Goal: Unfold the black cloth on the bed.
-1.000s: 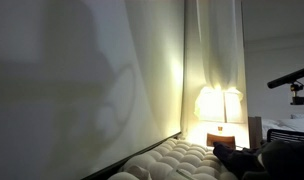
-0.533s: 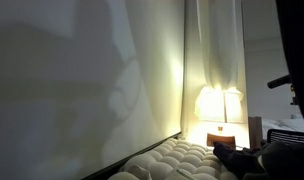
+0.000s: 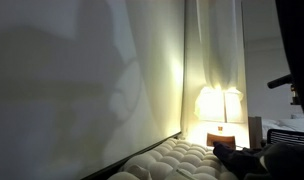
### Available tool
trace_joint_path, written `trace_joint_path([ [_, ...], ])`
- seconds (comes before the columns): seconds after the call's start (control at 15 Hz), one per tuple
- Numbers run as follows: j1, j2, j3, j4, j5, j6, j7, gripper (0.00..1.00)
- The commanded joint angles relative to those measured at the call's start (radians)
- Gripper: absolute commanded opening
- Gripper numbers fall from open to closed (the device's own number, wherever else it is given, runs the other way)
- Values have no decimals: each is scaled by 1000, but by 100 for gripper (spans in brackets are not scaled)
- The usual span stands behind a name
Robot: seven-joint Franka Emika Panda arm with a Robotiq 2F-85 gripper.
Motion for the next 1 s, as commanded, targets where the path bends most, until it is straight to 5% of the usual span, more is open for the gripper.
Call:
trace_joint_path([
  [0.0,7,63,0,43,-42,69,-13,6],
  [0.53,51,293,-3,237,-91,198,-12,6],
  [0.93,86,453,-65,374,-222,260,113,7],
])
